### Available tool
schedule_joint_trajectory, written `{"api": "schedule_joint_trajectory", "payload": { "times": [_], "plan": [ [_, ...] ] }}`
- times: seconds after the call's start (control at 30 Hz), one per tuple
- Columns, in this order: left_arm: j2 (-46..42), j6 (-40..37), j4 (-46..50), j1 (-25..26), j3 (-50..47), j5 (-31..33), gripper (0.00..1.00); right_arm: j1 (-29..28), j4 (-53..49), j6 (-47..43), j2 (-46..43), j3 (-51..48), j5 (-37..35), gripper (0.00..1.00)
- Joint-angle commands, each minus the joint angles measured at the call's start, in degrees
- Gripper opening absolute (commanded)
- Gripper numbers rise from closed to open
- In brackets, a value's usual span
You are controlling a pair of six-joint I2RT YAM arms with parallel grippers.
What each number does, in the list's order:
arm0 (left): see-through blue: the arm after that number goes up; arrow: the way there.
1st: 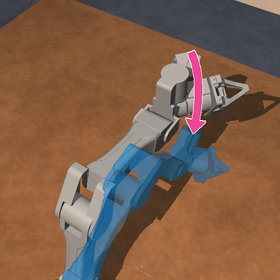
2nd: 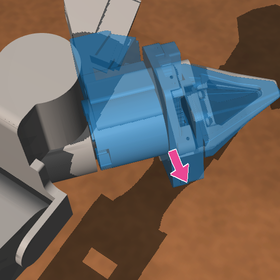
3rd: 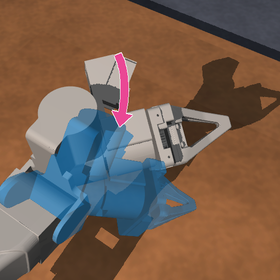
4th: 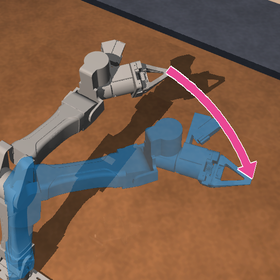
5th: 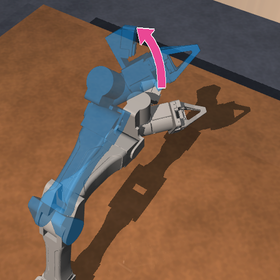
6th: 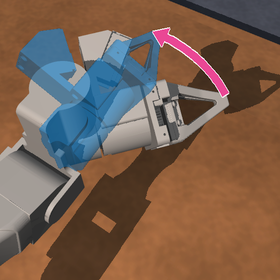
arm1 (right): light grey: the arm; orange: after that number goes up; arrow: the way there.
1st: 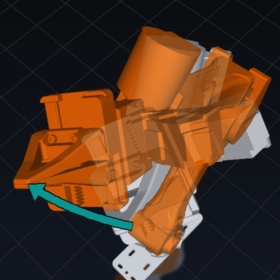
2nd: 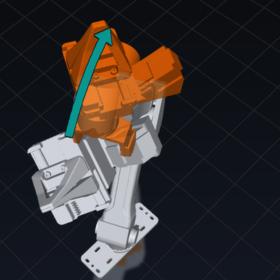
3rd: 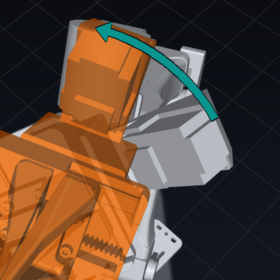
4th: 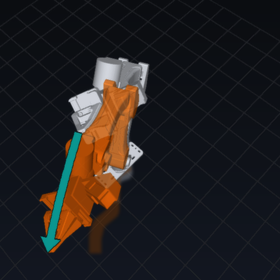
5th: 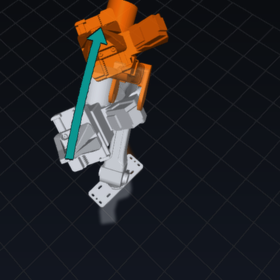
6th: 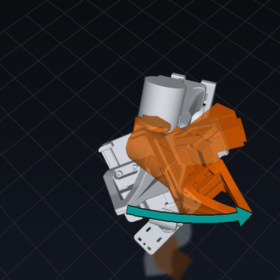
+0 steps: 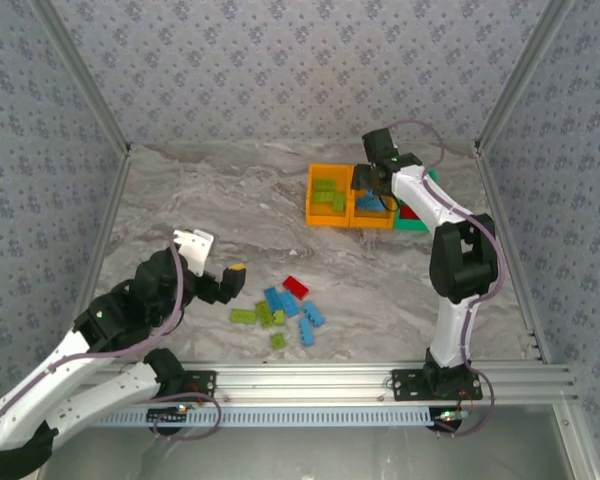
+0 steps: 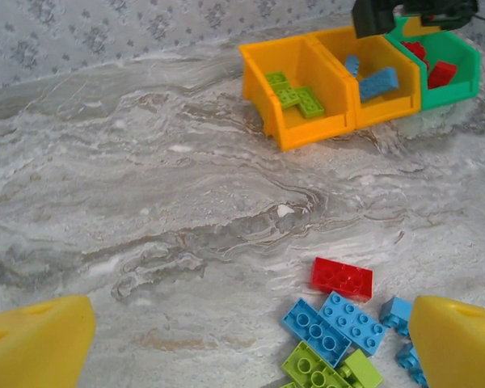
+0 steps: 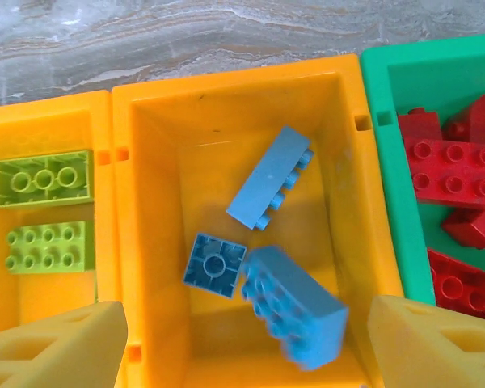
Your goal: Sort the legos into containers by color
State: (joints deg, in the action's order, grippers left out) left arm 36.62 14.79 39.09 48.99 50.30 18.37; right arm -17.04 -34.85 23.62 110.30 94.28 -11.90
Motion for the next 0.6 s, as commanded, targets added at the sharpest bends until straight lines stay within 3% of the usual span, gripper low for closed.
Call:
{"api": "schedule_joint_trajectory", "payload": {
  "times": [0.0,0.17,0.3,0.4,0.57],
  "plan": [
    [1.1,3.5,0.9,-1.4,0.1,0.8,0.99,-1.0,-2.2,-0.4,-9.4,-4.1,1.9,0.8],
    [2.3,3.5,2.2,-3.4,0.9,-0.1,0.99,-9.3,0.1,-0.5,-27.7,-22.5,5.9,0.81],
    [1.5,0.6,4.4,-4.3,0.9,-2.1,0.99,-21.9,-3.4,1.8,-37.0,-33.5,5.6,0.82],
    [0.5,-4.8,4.9,-4.4,0.8,-5.8,0.99,-30.5,-4.5,4.6,-38.8,-38.9,9.3,0.84],
    [-3.3,-15.3,1.5,-4.3,-1.8,-18.3,0.99,-36.3,-0.7,10.2,-35.7,-44.3,15.2,0.84]
  ]
}}
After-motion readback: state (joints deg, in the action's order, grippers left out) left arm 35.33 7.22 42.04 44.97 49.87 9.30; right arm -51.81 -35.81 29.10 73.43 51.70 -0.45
